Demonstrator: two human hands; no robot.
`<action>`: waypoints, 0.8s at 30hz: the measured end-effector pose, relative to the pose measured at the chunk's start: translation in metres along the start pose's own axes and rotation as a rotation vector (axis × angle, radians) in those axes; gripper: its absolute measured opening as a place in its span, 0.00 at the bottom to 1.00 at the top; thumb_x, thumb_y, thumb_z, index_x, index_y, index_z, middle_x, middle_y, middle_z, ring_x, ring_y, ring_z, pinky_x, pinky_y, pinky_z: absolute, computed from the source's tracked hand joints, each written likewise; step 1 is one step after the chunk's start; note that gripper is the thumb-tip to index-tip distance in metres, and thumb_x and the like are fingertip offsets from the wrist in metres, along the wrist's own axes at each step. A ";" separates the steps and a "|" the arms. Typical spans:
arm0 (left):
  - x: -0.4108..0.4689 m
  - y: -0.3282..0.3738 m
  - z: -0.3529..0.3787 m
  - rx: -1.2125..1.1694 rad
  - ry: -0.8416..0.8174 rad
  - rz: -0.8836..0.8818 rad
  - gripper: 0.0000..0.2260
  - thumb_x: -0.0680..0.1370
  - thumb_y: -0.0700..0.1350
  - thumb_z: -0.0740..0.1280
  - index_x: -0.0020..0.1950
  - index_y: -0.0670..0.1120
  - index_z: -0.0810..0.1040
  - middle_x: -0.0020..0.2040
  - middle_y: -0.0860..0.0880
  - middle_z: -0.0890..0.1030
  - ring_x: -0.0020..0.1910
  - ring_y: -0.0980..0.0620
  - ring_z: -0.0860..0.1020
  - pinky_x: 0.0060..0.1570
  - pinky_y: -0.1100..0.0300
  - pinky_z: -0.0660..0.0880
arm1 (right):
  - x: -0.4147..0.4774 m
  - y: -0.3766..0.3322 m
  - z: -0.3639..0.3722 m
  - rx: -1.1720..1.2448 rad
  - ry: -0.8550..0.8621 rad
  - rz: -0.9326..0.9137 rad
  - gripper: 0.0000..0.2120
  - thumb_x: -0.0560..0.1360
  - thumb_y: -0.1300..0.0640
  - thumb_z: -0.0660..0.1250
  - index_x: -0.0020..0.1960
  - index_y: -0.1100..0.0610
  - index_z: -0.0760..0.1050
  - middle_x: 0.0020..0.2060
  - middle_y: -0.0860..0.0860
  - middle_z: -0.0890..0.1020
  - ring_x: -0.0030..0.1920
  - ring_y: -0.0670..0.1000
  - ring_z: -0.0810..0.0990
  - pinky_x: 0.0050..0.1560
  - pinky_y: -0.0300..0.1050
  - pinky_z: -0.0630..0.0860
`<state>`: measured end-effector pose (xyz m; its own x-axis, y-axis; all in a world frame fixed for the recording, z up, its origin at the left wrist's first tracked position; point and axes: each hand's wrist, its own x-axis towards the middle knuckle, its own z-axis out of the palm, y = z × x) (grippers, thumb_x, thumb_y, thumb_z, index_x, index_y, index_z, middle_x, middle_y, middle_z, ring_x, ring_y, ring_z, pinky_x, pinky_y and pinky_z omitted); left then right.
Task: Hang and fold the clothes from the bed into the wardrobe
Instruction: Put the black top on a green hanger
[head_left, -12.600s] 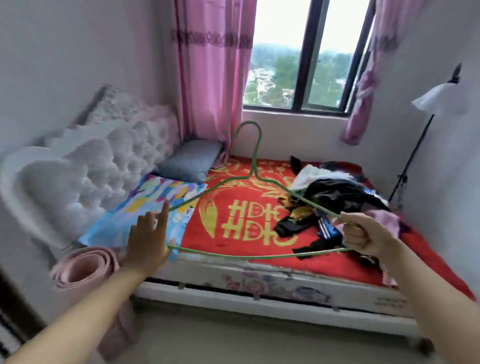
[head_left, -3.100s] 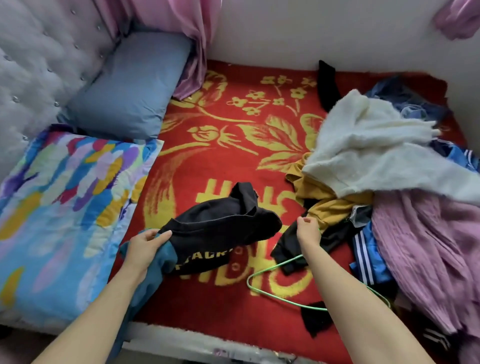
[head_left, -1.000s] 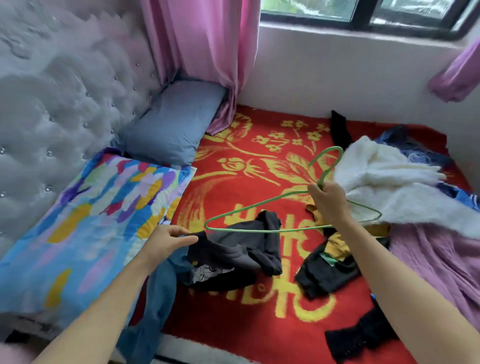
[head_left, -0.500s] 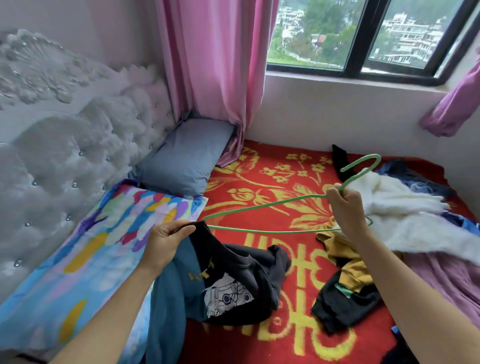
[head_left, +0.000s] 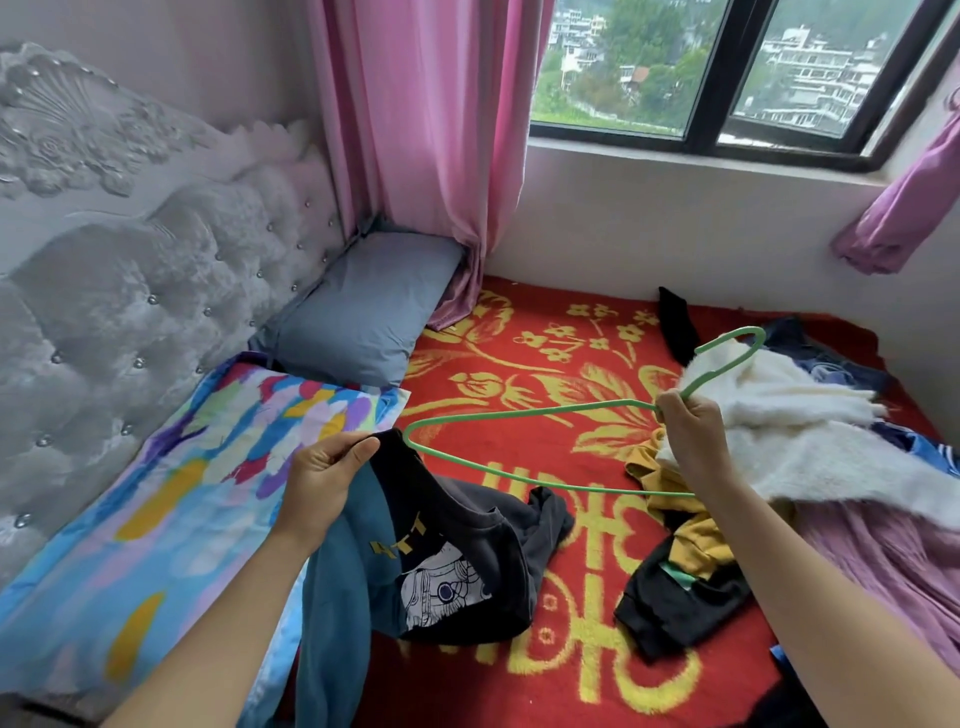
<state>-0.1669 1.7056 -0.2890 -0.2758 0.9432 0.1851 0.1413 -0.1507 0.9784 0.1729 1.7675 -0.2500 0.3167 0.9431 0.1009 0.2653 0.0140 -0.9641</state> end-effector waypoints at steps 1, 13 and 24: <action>-0.001 0.000 0.001 -0.004 -0.002 -0.002 0.10 0.75 0.33 0.66 0.41 0.48 0.80 0.34 0.63 0.82 0.38 0.68 0.78 0.43 0.75 0.72 | -0.001 0.001 0.000 -0.003 -0.006 -0.005 0.18 0.75 0.68 0.57 0.29 0.56 0.62 0.14 0.44 0.60 0.18 0.43 0.58 0.21 0.33 0.54; -0.001 -0.001 0.001 0.152 -0.014 0.099 0.16 0.73 0.35 0.70 0.38 0.58 0.82 0.39 0.54 0.82 0.41 0.65 0.78 0.46 0.75 0.72 | -0.010 -0.016 0.001 -0.100 -0.079 -0.194 0.20 0.75 0.69 0.58 0.27 0.57 0.59 0.20 0.46 0.61 0.19 0.44 0.59 0.23 0.35 0.55; -0.007 0.030 0.041 0.249 -0.104 0.257 0.08 0.71 0.33 0.71 0.47 0.43 0.82 0.32 0.70 0.79 0.36 0.70 0.78 0.40 0.77 0.70 | -0.054 -0.038 0.039 -0.281 0.036 -0.460 0.15 0.67 0.46 0.48 0.26 0.51 0.54 0.24 0.44 0.60 0.28 0.44 0.60 0.40 0.45 0.57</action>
<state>-0.1218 1.7070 -0.2644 -0.1048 0.9111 0.3987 0.4235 -0.3218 0.8468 0.1100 1.7295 -0.2287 0.1401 0.8488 0.5099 0.6158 0.3285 -0.7161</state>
